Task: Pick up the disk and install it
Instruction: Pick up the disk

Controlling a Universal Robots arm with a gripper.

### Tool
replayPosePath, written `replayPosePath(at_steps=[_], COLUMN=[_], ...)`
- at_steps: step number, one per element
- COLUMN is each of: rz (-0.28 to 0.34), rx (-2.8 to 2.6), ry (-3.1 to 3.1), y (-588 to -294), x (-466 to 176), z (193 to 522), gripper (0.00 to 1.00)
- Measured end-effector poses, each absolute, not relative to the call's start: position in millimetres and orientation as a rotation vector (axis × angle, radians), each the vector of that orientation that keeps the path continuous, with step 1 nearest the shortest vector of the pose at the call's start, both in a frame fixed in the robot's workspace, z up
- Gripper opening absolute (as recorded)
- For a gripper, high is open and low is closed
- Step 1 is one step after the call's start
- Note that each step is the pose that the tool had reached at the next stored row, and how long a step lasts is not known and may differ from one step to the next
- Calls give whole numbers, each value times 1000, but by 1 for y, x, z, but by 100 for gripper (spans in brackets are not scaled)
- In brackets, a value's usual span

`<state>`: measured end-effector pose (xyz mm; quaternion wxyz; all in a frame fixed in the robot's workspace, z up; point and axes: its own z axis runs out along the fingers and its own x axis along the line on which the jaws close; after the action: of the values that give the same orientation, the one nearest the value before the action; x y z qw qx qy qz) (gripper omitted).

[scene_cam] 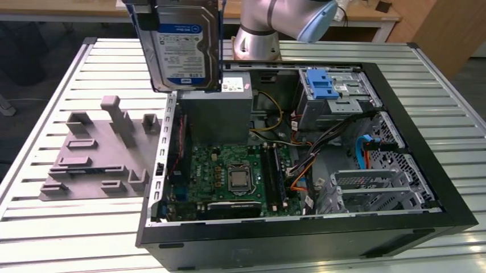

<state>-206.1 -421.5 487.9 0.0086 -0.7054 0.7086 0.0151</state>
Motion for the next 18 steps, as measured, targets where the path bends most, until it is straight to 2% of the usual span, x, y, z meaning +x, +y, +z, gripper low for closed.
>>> replayPosePath(at_steps=[18], rz=[47], rx=[-2204], ry=[2214], y=[-434], x=[-162], z=[488], gripper=[36])
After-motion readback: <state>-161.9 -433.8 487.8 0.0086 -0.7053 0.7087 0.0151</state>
